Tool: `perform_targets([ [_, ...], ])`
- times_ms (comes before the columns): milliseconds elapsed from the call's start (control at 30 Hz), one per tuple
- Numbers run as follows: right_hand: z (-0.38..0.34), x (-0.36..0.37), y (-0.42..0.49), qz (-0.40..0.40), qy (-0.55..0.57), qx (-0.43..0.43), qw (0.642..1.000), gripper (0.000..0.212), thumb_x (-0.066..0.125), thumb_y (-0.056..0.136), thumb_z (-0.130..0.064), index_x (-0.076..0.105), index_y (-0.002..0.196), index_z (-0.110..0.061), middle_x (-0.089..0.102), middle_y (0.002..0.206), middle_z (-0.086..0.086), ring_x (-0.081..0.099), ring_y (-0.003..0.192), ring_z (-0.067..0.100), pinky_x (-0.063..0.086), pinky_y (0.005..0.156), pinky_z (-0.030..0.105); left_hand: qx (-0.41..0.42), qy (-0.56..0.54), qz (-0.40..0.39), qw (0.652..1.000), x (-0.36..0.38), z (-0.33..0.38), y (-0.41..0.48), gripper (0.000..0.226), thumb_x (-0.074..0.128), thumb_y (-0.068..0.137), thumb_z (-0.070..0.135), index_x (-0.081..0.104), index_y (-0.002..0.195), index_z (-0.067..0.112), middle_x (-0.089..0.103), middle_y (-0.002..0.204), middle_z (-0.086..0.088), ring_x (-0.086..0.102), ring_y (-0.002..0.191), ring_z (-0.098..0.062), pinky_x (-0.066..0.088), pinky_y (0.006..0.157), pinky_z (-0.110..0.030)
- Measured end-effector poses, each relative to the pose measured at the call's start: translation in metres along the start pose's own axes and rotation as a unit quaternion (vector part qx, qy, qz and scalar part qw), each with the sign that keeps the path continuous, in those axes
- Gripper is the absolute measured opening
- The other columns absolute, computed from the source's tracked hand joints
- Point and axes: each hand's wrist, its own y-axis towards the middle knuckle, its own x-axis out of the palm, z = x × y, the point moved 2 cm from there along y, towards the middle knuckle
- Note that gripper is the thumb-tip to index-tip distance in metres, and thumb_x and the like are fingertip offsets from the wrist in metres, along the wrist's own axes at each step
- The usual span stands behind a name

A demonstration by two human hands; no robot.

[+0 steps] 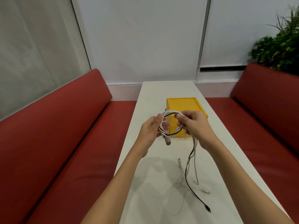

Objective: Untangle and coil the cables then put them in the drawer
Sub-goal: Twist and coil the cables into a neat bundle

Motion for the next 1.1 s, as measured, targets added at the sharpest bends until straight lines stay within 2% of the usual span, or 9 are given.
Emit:
perform_targets([
  [67, 0.001, 0.003, -0.001, -0.009, 0.024, 0.004, 1.000, 0.017, 0.057, 0.094, -0.016, 0.070, 0.087, -0.006, 0.058, 0.065, 0.006, 0.038, 0.049, 0.011, 0.031, 0.044, 0.022, 0.009, -0.028, 0.006, 1.000, 0.002, 0.005, 0.001, 0.048, 0.046, 0.095, 0.048, 0.062, 0.115, 0.008, 0.073, 0.103, -0.010, 0.071, 0.097, -0.023, 0.056, 0.087, -0.039],
  [167, 0.000, 0.007, -0.003, -0.029, 0.041, -0.004, 0.999, 0.017, 0.057, 0.094, -0.016, 0.070, 0.082, -0.012, 0.055, 0.064, 0.008, 0.037, 0.047, 0.009, 0.028, 0.044, 0.022, 0.022, -0.020, -0.006, 1.000, 0.009, 0.008, -0.003, 0.044, 0.042, 0.099, 0.045, 0.062, 0.112, 0.009, 0.074, 0.093, -0.015, 0.072, 0.079, -0.030, 0.058, 0.064, -0.038],
  [267, -0.001, 0.005, -0.004, -0.050, 0.050, 0.005, 0.998, 0.015, 0.058, 0.094, -0.015, 0.070, 0.087, -0.010, 0.059, 0.064, 0.004, 0.038, 0.044, 0.006, 0.029, 0.044, 0.020, 0.050, 0.017, 0.021, 0.998, 0.013, 0.006, -0.007, 0.035, 0.038, 0.102, 0.040, 0.058, 0.097, 0.012, 0.066, 0.066, -0.010, 0.059, 0.049, -0.016, 0.052, 0.047, -0.028],
  [333, 0.000, 0.001, -0.004, -0.078, 0.050, 0.014, 0.996, 0.015, 0.058, 0.094, -0.015, 0.070, 0.089, -0.007, 0.062, 0.066, 0.002, 0.037, 0.045, 0.007, 0.029, 0.044, 0.019, 0.060, 0.053, 0.043, 0.996, 0.013, 0.004, -0.007, 0.034, 0.038, 0.102, 0.038, 0.055, 0.091, 0.012, 0.057, 0.056, -0.005, 0.050, 0.040, -0.011, 0.044, 0.039, -0.024],
  [433, 0.002, -0.008, -0.004, -0.122, 0.023, 0.023, 0.992, 0.017, 0.059, 0.093, -0.016, 0.071, 0.095, -0.004, 0.069, 0.072, 0.004, 0.036, 0.050, 0.010, 0.028, 0.047, 0.020, 0.070, 0.119, 0.061, 0.989, 0.008, -0.001, -0.008, 0.035, 0.040, 0.102, 0.040, 0.055, 0.086, 0.012, 0.051, 0.051, 0.000, 0.044, 0.039, -0.009, 0.040, 0.037, -0.023],
  [533, 0.005, -0.011, -0.007, -0.155, -0.002, 0.017, 0.988, 0.019, 0.063, 0.091, -0.021, 0.073, 0.094, -0.006, 0.068, 0.080, 0.018, 0.034, 0.054, 0.012, 0.028, 0.049, 0.021, 0.076, 0.140, 0.066, 0.985, 0.004, -0.004, -0.011, 0.035, 0.043, 0.101, 0.040, 0.056, 0.082, 0.013, 0.049, 0.048, 0.001, 0.041, 0.037, -0.009, 0.037, 0.037, -0.023],
  [900, 0.036, -0.014, -0.033, -0.141, 0.124, 0.041, 0.981, 0.023, 0.050, 0.097, -0.016, 0.071, 0.103, -0.008, 0.068, 0.080, -0.004, 0.047, 0.063, 0.006, 0.041, 0.065, 0.021, 0.039, 0.023, 0.138, 0.989, 0.005, 0.000, -0.018, 0.036, 0.042, 0.101, 0.042, 0.050, 0.078, 0.015, 0.039, 0.049, -0.001, 0.032, 0.035, -0.014, 0.025, 0.032, -0.016],
  [1000, 0.037, -0.011, -0.038, -0.110, -0.044, 0.016, 0.993, 0.022, 0.051, 0.097, -0.024, 0.071, 0.092, -0.018, 0.060, 0.075, -0.016, 0.050, 0.069, -0.002, 0.038, 0.070, 0.019, 0.040, -0.010, 0.140, 0.989, 0.011, -0.002, -0.019, 0.036, 0.043, 0.101, 0.041, 0.050, 0.078, 0.014, 0.037, 0.046, 0.003, 0.032, 0.038, -0.013, 0.028, 0.034, -0.018],
  [1100, 0.037, -0.011, -0.037, -0.060, -0.181, -0.020, 0.981, 0.016, 0.058, 0.094, -0.024, 0.072, 0.086, -0.020, 0.055, 0.078, 0.008, 0.053, 0.076, 0.021, 0.042, 0.069, 0.033, 0.045, -0.029, 0.145, 0.988, 0.018, -0.006, -0.022, 0.036, 0.042, 0.101, 0.040, 0.050, 0.078, 0.014, 0.036, 0.045, 0.004, 0.035, 0.041, -0.012, 0.031, 0.036, -0.020],
])
